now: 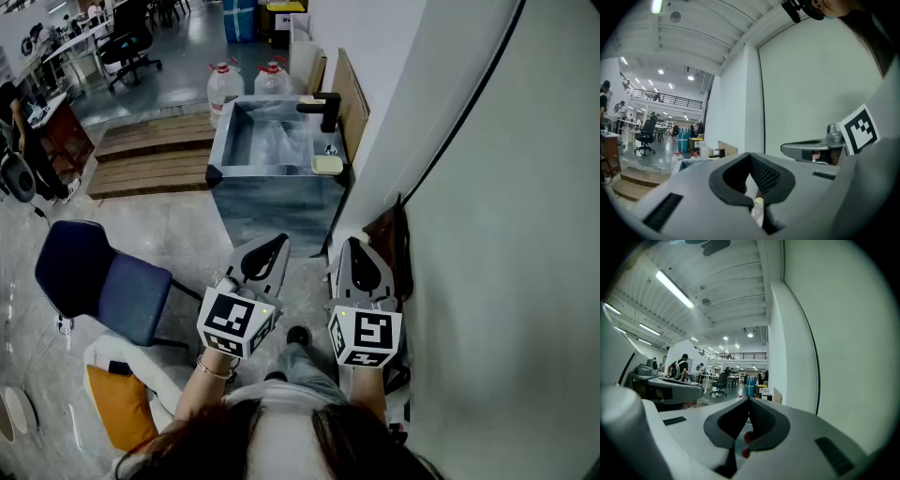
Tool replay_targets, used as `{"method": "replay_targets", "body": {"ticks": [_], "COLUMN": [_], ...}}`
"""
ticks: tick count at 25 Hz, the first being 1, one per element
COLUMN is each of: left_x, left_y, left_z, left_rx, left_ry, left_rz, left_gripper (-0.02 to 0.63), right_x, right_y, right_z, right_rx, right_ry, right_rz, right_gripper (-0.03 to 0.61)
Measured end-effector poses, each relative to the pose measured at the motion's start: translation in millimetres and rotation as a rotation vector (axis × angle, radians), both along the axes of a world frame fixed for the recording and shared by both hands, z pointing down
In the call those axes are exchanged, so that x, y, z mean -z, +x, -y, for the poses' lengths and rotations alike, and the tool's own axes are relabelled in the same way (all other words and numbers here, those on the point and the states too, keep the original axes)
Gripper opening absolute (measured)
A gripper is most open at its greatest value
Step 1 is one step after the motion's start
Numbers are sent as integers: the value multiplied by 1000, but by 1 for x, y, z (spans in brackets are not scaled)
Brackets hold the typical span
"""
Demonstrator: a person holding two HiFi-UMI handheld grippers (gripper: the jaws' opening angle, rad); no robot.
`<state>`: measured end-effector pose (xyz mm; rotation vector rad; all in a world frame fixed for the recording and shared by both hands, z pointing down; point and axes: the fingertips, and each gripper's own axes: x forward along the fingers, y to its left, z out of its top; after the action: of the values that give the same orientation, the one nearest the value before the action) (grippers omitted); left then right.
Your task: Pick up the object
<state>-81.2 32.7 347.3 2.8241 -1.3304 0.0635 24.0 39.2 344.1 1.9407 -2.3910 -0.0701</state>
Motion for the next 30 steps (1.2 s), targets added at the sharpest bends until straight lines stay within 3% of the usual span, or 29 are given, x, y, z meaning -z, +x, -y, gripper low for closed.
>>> {"method": "replay_targets", "body": {"ticks": [7, 30], "left_x": [0, -7], "left_y": [14, 80], "left_z": [8, 105], "left_rx": [-16, 4], "left_ry": [6, -5], "left_rz": [5, 37], "left_gripper": [8, 8], "right_x": [0, -11], "right_y": [6, 60], "right_z": [8, 105], "right_rx": [17, 88], "right_ry": [-2, -22], "right_rz": [2, -27], "right_gripper": [26, 25]}}
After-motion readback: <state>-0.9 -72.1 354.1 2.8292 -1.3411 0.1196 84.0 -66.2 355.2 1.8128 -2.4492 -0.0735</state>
